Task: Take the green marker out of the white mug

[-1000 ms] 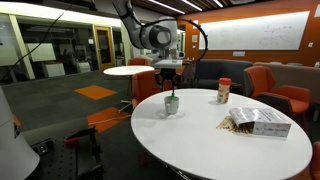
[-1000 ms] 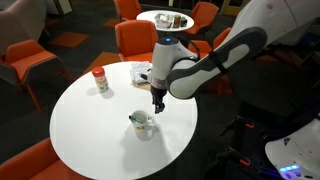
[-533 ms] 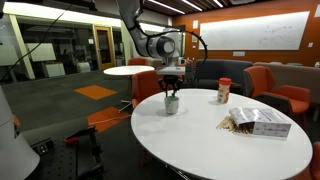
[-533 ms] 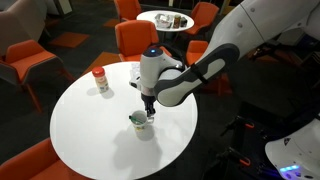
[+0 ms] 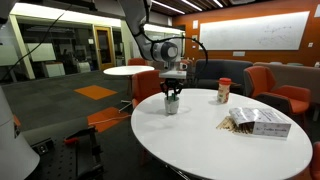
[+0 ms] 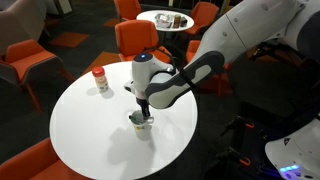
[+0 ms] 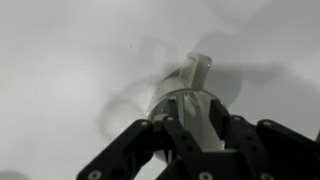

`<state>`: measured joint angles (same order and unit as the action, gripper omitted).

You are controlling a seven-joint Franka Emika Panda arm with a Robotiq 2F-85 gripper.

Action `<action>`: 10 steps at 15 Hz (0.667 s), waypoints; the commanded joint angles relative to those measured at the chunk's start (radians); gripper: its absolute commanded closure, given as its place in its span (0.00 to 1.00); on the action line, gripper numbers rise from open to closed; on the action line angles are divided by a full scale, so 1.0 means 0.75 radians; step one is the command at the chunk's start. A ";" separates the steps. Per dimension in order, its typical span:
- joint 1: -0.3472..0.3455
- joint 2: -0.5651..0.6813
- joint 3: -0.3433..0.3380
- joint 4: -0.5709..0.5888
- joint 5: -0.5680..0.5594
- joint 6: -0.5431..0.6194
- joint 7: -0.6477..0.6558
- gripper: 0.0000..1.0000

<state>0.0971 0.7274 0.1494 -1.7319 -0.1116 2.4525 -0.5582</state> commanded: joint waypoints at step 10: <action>0.029 0.194 0.006 0.271 -0.037 -0.105 0.080 0.90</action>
<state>0.1180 0.8447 0.1494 -1.5816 -0.1138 2.4206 -0.5367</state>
